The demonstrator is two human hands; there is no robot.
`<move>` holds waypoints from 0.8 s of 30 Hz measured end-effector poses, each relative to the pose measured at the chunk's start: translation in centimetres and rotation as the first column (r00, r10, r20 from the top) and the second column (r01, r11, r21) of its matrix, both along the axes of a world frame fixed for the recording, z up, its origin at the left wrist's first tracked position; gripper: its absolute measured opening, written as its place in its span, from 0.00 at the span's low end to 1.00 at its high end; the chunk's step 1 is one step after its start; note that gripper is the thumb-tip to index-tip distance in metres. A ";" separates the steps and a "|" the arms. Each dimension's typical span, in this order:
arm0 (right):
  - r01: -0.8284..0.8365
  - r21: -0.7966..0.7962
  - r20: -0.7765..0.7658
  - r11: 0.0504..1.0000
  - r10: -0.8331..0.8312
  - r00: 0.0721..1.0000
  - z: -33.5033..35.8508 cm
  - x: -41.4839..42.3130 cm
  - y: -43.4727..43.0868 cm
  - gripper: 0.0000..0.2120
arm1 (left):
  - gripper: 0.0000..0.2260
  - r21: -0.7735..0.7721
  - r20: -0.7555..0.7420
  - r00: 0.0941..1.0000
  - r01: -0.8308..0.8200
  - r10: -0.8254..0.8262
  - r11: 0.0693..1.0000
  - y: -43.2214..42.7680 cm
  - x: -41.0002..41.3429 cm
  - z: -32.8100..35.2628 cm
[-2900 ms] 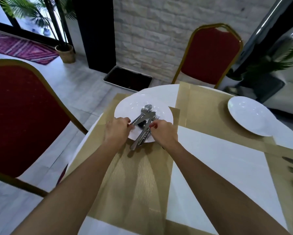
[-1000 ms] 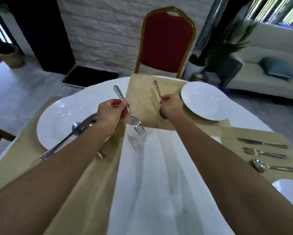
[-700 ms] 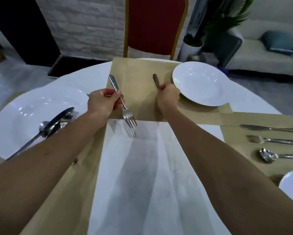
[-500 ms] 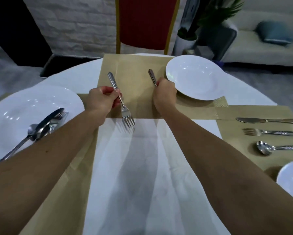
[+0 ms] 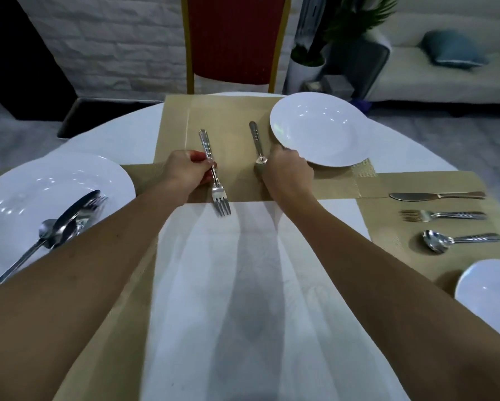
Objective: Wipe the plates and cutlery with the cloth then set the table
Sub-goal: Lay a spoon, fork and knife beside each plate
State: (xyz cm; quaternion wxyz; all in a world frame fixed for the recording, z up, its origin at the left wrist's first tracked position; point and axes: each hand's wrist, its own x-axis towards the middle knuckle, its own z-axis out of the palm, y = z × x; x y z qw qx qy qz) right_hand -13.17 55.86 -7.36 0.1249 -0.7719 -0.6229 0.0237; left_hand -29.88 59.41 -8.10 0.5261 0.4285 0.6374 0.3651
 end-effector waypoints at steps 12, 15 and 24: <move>0.028 -0.154 -0.039 0.988 -0.035 0.999 -4.6 4.5 -8.3 0.33 | 0.10 0.114 -0.244 0.970 0.033 -0.004 0.993 5.2 5.1 -0.7; 0.027 -0.172 -0.054 0.985 -0.037 0.998 -4.7 4.2 -8.9 0.36 | 0.10 0.164 -0.378 0.926 0.063 0.004 0.984 5.3 5.7 -0.3; 0.048 -0.129 -0.071 0.990 -0.058 0.996 -4.9 4.2 -9.0 0.38 | 0.11 0.272 -0.637 0.765 0.111 0.093 0.956 4.0 7.2 -0.1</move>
